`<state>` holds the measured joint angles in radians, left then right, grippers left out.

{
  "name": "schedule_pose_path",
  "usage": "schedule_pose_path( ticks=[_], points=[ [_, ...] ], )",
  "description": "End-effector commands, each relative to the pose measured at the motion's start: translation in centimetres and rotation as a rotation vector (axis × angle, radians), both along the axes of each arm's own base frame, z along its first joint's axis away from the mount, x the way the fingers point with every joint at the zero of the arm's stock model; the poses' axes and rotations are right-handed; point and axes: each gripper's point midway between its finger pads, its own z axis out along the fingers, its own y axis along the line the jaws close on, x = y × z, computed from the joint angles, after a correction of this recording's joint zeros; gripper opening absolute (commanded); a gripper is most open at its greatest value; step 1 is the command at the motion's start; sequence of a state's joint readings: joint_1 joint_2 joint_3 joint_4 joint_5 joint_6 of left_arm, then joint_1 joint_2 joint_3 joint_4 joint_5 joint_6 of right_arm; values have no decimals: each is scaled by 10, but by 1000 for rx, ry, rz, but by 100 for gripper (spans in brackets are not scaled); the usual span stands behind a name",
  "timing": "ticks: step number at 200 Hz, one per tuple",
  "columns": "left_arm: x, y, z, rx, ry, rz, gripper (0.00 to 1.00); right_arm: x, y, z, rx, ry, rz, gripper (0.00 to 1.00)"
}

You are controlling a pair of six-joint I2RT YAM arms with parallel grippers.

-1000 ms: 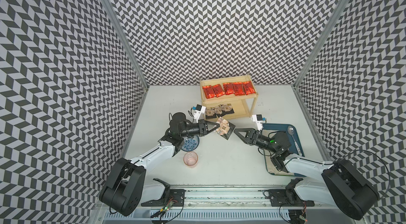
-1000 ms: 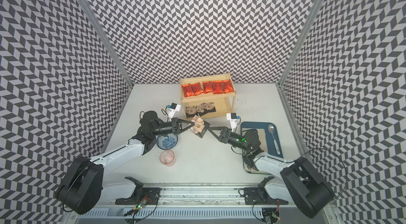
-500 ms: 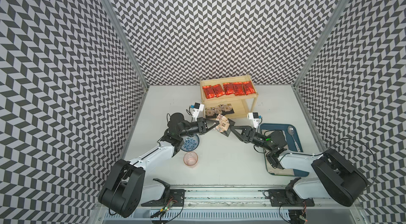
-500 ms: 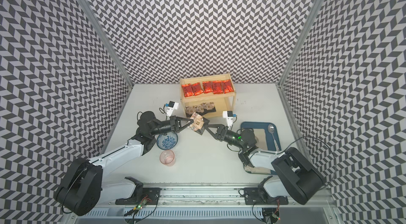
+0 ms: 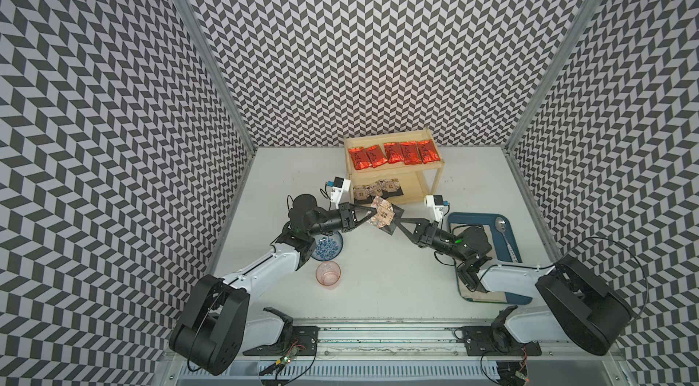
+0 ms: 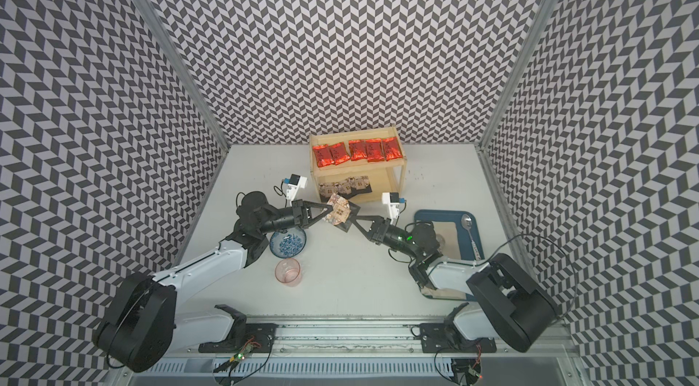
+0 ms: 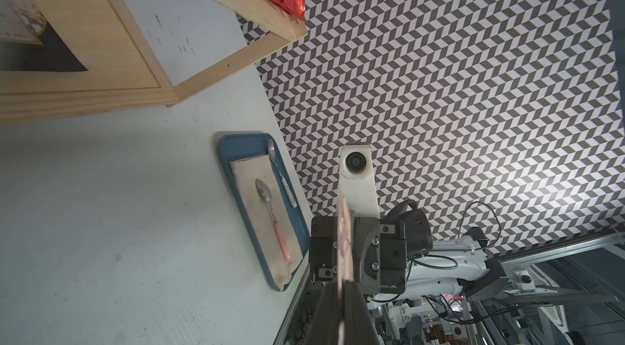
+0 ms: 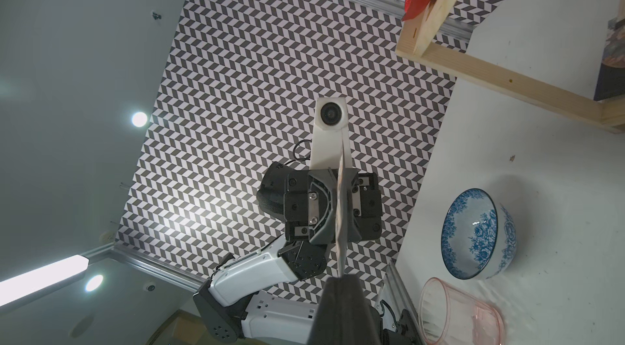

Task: Place the tea bags on the shelf by color
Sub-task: Adjust the tea bag, then place the tea bag on the shelf.

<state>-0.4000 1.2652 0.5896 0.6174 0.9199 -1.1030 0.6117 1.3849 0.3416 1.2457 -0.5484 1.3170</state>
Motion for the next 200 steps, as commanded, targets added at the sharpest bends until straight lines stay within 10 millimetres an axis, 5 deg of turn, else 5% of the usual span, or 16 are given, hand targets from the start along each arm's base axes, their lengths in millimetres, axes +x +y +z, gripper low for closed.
schedule_pose_path(
  ticks=[1, 14, 31, 75, 121, 200],
  points=[
    [10, 11, -4, 98, -30, 49, 60, 17, -13, 2, -14, -22, -108, 0],
    [19, 24, -12, 187, -40, 101, 86, 36, -28, -7, -28, -12, -200, 0],
    [25, 37, -21, 263, -55, 135, 98, 61, -44, -19, -37, -4, -293, 0],
    [24, 54, -47, 364, -44, 153, 99, 116, -78, -42, 63, -15, -466, 0],
    [21, 56, -49, 377, -46, 140, 99, 157, -91, -84, 44, 59, -566, 0],
    [17, 51, -52, 363, -33, 109, 99, 188, -102, -122, 102, 164, -670, 0]
  ],
)
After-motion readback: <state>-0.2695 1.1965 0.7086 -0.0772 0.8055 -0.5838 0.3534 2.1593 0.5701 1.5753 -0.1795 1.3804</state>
